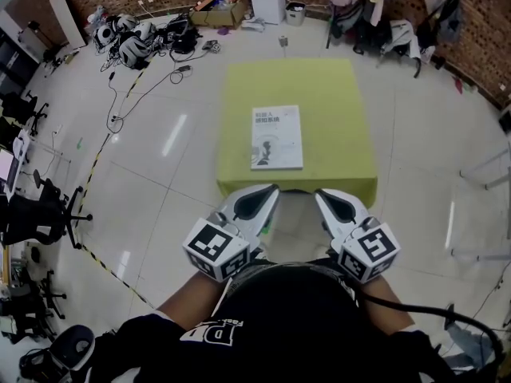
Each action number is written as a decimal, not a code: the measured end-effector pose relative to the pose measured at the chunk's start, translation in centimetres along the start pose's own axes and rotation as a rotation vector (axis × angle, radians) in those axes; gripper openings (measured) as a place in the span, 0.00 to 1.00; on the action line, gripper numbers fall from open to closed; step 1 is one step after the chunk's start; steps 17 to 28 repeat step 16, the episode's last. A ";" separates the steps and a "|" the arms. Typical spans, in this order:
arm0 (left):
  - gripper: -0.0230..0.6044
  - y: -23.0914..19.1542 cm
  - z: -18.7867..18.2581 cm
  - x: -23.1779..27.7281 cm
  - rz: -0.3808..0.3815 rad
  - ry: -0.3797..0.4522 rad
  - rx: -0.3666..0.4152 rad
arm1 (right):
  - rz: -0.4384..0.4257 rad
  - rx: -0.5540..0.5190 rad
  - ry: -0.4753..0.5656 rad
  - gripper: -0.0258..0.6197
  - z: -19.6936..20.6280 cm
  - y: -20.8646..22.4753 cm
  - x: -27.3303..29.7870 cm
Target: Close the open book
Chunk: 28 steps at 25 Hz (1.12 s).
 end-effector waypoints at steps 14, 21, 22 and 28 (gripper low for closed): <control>0.05 -0.6 -0.3 0.2 -0.026 0.023 -0.018 | -0.017 -0.030 -0.008 0.05 -0.7 0.1 0.5; 0.05 -0.7 -0.2 0.4 -0.030 0.025 -0.018 | -0.015 -0.030 -0.007 0.05 -0.6 0.5 0.5; 0.05 -0.7 -0.2 0.4 -0.030 0.025 -0.018 | -0.015 -0.030 -0.007 0.05 -0.6 0.5 0.5; 0.05 -0.7 -0.2 0.4 -0.030 0.025 -0.018 | -0.015 -0.030 -0.007 0.05 -0.6 0.5 0.5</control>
Point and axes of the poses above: the fingertips, and each gripper's own axes: x forward along the fingers, y to its right, z out of its underside, the point moved 1 cm from there along -x, backward along the fingers, and after that the axes turned 8 degrees about x, right-handed, at the moved point
